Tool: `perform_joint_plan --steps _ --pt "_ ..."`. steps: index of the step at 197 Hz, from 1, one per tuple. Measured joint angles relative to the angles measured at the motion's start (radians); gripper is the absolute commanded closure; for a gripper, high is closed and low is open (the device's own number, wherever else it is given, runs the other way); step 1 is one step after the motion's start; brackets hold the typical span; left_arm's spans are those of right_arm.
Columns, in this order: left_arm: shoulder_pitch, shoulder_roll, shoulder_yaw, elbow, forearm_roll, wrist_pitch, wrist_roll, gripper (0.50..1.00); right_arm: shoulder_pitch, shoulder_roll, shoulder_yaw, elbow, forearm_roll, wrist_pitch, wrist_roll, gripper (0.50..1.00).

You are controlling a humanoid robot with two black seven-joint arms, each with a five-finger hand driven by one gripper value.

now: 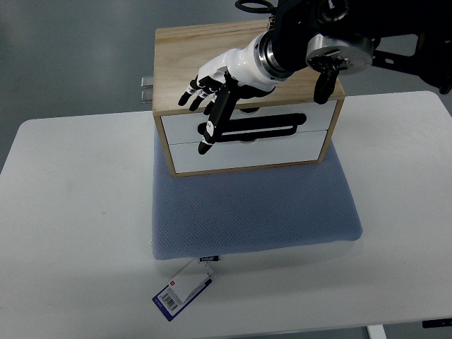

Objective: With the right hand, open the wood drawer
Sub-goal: 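Lower the right hand and hook fingers into the upper drawer's black handle, then pull the upper white drawer outward toward the robot with the right hand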

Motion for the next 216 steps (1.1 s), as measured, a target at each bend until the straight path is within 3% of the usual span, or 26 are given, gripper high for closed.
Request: perform_joint_plan --steps 91,216 --pt "0.000 0.000 0.000 0.001 0.000 0.000 0.000 0.500 -0.083 -0.042 -0.052 -0.017 -0.214 0.083 0.000 0.568" --pt "0.000 0.000 0.000 0.003 0.000 0.000 0.000 0.500 -0.175 -0.060 -0.052 -0.055 -0.288 0.178 0.000 0.562"
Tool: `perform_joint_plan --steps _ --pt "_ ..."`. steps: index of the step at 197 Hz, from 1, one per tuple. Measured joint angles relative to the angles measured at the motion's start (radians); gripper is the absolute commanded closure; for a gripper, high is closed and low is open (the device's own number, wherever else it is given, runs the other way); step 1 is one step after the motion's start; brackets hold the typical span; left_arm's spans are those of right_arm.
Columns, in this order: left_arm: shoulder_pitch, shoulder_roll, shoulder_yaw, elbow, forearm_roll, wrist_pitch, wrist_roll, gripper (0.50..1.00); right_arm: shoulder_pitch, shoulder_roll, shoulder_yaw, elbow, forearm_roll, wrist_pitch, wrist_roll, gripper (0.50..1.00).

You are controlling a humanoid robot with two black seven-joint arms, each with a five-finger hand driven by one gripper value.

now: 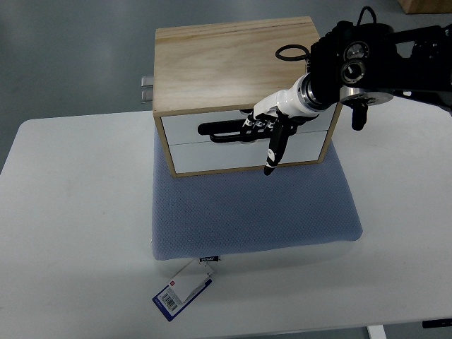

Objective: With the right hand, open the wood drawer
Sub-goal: 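Pull the upper white drawer outward toward the robot with the right hand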

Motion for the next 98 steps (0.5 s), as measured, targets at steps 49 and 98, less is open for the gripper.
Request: perform_joint_plan --steps 49,98 --pt "0.000 0.000 -0.003 0.001 0.000 0.000 0.000 0.500 0.006 -0.051 0.031 0.025 0.042 0.248 0.000 0.562" --pt "0.000 0.000 -0.002 0.012 0.000 0.000 0.000 0.500 0.010 -0.147 0.055 0.109 0.089 0.322 0.000 0.562"
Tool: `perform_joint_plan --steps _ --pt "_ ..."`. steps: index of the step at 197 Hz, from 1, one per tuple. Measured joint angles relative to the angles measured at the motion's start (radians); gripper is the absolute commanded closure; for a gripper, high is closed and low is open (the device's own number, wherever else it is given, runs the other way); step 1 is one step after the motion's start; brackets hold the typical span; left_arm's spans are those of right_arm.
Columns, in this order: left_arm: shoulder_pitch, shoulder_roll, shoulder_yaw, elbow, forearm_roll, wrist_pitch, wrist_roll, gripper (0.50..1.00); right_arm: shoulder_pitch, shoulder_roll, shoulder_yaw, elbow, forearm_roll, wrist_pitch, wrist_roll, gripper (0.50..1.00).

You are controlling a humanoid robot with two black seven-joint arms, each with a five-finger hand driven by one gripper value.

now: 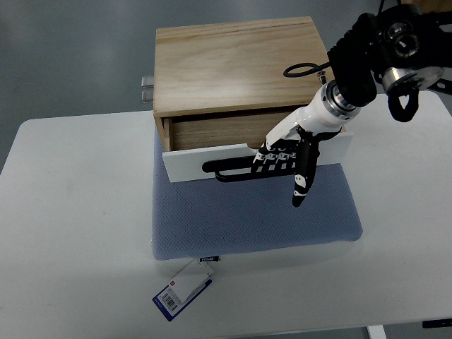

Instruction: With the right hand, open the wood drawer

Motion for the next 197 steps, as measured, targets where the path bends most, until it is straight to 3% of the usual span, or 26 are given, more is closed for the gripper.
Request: perform_joint_plan --steps 76,109,148,182,197 --pt "0.000 0.000 0.002 0.002 0.000 -0.001 0.000 0.500 0.008 -0.186 0.056 0.159 0.110 0.002 0.000 0.562" --pt "0.000 0.000 0.002 0.002 0.000 -0.001 0.000 0.500 0.045 -0.257 0.157 0.152 0.149 0.002 0.000 0.560" --pt "0.000 0.000 0.003 0.000 0.000 0.000 0.001 0.500 -0.010 -0.273 0.343 -0.125 0.149 0.001 0.000 0.560" --pt "0.000 0.000 0.005 -0.001 0.000 0.000 0.001 0.500 -0.157 -0.196 0.552 -0.479 0.145 0.001 0.001 0.558" --pt "0.000 0.000 0.005 -0.001 0.000 -0.001 0.001 0.500 -0.227 -0.146 0.654 -0.638 0.145 0.001 0.042 0.558"
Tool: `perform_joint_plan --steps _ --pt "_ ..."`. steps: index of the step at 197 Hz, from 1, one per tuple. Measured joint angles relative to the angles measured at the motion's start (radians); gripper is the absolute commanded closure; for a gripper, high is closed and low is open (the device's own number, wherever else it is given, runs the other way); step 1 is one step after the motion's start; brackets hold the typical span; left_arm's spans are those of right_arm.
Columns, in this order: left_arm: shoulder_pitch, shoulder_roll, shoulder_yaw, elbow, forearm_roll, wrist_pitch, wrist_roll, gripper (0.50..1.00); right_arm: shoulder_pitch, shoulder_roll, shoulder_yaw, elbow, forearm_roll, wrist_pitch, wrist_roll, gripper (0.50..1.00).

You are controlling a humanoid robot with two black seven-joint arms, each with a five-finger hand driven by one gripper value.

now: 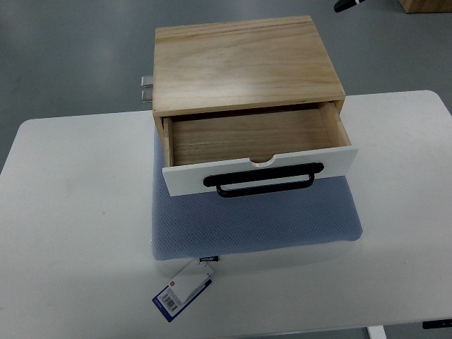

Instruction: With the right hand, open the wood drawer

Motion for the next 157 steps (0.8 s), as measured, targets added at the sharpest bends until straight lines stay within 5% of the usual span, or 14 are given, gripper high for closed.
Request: perform_joint_plan --steps 45,75,95,117,157 --pt "0.000 0.000 0.000 0.001 0.000 0.000 0.000 0.500 -0.220 0.131 0.238 -0.341 0.015 -0.002 0.332 0.556" --pt "0.000 0.000 0.000 0.001 0.000 0.001 0.000 0.500 -0.403 0.213 0.335 -0.400 0.018 -0.046 0.583 0.556" --pt "0.000 0.000 0.000 0.002 0.000 0.001 0.000 0.500 -0.499 0.266 0.378 -0.405 0.030 -0.087 0.695 0.556" --pt "0.000 0.000 0.000 0.003 0.000 0.001 0.000 0.500 -0.594 0.349 0.418 -0.406 0.086 -0.127 0.769 0.556" --pt "0.000 0.000 0.001 0.003 0.000 0.001 0.000 0.500 -0.678 0.457 0.542 -0.430 0.229 -0.137 0.786 0.556"
